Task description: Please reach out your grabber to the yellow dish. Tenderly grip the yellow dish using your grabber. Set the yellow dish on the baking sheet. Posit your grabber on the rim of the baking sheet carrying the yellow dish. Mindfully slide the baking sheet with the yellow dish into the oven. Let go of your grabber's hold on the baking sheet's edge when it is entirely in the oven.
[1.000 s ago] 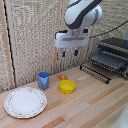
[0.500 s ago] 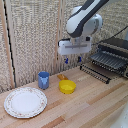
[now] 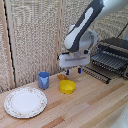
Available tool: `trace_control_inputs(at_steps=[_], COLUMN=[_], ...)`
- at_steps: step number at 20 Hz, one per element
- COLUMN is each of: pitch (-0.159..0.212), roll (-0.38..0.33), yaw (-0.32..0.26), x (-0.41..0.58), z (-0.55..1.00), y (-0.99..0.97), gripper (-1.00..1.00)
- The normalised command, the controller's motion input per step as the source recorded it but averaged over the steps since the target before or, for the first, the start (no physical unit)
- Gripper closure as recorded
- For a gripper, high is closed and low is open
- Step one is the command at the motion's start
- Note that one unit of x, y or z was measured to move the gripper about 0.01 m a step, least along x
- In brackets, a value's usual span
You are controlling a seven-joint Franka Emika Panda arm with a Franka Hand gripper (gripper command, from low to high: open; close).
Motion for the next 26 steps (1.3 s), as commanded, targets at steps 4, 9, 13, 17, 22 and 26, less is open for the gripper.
trace_control_inputs(at_steps=[4,9,13,17,22,26], pitch=[0.024,0.034,0.033,0.008,0.0,-0.006], roll=[-0.021,-0.013,-0.002,-0.002,-0.02,-0.037], yaw=[0.025,0.03,0.005,-0.004,0.0,0.0], x=[0.0,0.006,0.088,0.101,0.001,0.0], z=[-0.38,-0.48,-0.31,-0.06,0.0,-0.01], y=[-0.05,-0.08,-0.02,0.03,0.13,0.22], gripper=[-1.0,-1.0,-1.0,1.0,1.0,1.0])
